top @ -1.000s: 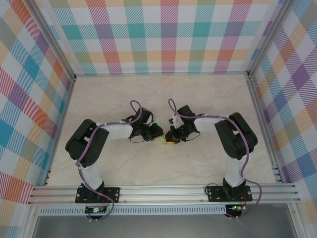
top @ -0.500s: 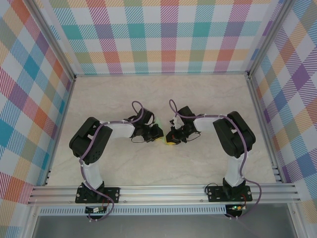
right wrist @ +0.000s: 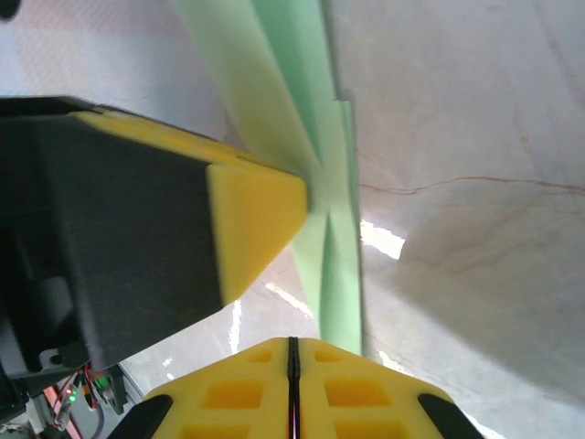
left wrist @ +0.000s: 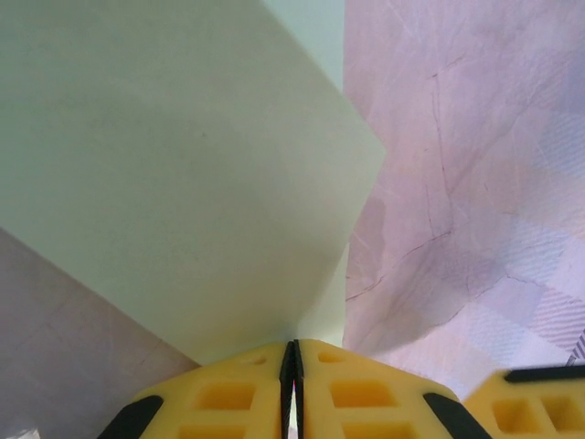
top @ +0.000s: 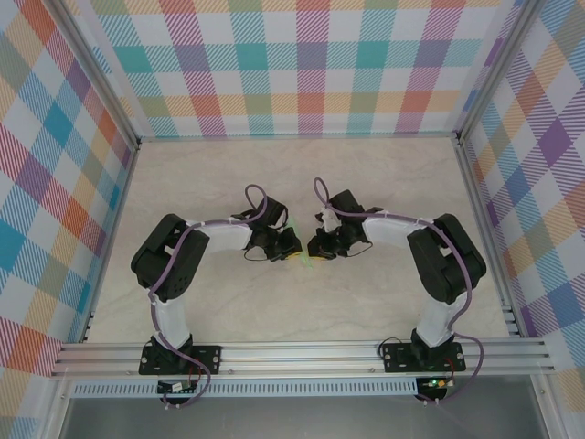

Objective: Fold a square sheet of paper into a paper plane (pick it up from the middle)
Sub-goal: Fold the wing for the fifth time at the center of the table.

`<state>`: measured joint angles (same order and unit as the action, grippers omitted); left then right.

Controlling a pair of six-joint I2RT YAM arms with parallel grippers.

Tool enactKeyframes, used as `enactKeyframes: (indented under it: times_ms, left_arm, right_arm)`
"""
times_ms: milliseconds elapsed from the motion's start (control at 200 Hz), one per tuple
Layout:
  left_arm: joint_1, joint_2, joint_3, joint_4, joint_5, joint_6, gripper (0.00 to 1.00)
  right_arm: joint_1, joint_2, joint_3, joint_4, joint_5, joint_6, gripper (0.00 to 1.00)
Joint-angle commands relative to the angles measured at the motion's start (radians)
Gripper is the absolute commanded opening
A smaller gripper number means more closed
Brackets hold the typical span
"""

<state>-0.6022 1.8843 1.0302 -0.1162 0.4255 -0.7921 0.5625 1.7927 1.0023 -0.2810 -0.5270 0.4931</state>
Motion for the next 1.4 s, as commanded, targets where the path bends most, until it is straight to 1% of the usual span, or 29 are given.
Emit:
enactKeyframes:
  times_ms: [0, 225, 525, 900, 1015, 1205, 1285, 1400]
  left_arm:
    - [-0.007, 0.047, -0.004, -0.097, -0.087, -0.005, 0.12]
    - [-0.007, 0.054, 0.001, -0.108, -0.09, -0.011, 0.12]
    - [-0.007, 0.068, 0.011, -0.127, -0.099, -0.015, 0.12]
    - [-0.007, 0.081, 0.025, -0.147, -0.111, -0.012, 0.12]
    - [-0.007, 0.083, 0.029, -0.154, -0.115, -0.009, 0.12]
    - [-0.007, 0.086, 0.028, -0.154, -0.122, -0.006, 0.12]
    - [-0.006, 0.086, 0.026, -0.153, -0.119, -0.004, 0.12]
    - [-0.007, 0.086, 0.027, -0.153, -0.113, 0.0, 0.12]
  right_arm:
    - [0.031, 0.008, 0.02, -0.036, 0.024, -0.026, 0.07]
    - [0.064, 0.061, 0.07, -0.063, 0.01, -0.039, 0.05]
    - [0.063, 0.098, 0.082, -0.128, 0.13, -0.027, 0.03]
    - [0.047, 0.082, 0.042, -0.16, 0.17, -0.032, 0.02]
    - [0.041, 0.07, 0.023, -0.17, 0.16, -0.042, 0.02]
    - [0.018, 0.047, -0.063, -0.156, 0.115, -0.055, 0.02]
    - [0.003, 0.013, -0.099, -0.14, 0.085, -0.06, 0.02]
    - [-0.001, -0.049, -0.102, -0.109, 0.031, -0.068, 0.02]
